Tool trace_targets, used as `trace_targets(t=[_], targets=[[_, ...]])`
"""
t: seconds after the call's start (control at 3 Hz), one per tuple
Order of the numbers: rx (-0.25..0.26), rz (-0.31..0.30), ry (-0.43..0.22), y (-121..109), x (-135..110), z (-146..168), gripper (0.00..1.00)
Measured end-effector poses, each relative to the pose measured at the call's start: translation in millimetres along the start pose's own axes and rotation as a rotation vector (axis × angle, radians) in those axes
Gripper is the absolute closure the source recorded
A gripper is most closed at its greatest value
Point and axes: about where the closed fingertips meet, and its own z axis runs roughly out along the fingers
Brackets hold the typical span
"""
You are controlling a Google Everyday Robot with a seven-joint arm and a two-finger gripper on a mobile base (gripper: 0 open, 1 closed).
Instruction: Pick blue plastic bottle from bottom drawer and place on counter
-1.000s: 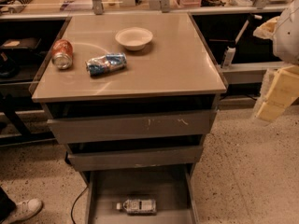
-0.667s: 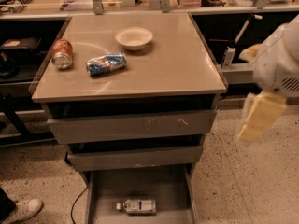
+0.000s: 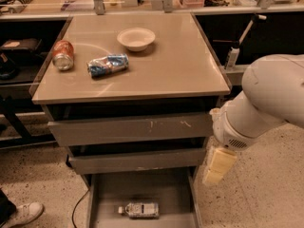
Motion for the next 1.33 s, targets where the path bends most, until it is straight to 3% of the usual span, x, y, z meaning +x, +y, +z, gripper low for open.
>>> trace_targets(t=[0.33, 0.67, 1.33], targets=[[0.000, 0.000, 0.000, 0, 0, 0, 0.00], [-0.039, -0.010, -0.048, 15, -1, 43, 0.00], [-0.125, 0.005, -0.137, 40, -5, 192, 0.00]])
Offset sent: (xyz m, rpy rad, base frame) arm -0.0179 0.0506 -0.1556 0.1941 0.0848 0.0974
